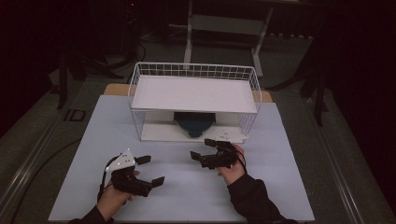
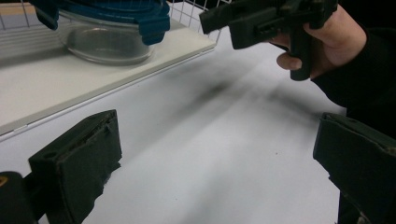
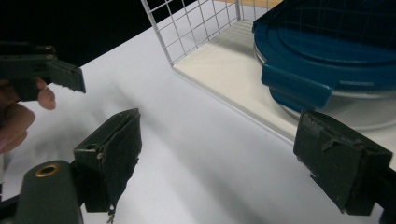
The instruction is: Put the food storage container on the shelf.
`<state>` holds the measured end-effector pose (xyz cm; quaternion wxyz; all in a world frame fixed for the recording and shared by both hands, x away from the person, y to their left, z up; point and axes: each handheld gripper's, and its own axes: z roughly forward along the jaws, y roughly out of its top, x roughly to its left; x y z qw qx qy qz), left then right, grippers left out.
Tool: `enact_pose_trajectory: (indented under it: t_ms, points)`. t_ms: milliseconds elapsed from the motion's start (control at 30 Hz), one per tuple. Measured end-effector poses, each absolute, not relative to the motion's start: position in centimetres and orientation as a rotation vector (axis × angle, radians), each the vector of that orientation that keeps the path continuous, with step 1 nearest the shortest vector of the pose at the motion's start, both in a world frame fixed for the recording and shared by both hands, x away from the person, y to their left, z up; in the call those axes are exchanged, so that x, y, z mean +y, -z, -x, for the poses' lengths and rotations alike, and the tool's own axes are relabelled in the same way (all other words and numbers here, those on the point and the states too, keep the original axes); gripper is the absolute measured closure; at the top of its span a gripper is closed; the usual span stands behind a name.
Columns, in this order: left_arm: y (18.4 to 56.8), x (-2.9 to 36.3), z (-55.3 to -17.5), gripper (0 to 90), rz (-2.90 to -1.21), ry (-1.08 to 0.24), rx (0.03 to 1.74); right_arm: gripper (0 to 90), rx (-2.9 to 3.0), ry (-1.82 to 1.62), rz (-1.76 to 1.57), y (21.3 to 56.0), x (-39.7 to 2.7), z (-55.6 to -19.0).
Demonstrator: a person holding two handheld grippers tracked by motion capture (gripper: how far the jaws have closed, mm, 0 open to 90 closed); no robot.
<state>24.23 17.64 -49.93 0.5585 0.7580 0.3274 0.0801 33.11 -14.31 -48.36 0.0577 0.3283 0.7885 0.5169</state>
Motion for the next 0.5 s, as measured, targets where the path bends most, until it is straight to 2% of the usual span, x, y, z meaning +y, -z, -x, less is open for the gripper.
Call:
enact_pose_trajectory:
  t_ms: [500]
  points:
    - [49.9,17.7,-24.1,1.3,-1.790,-0.196,0.769,15.2,2.341,-1.557,-1.005,48.7,-18.6,-30.0]
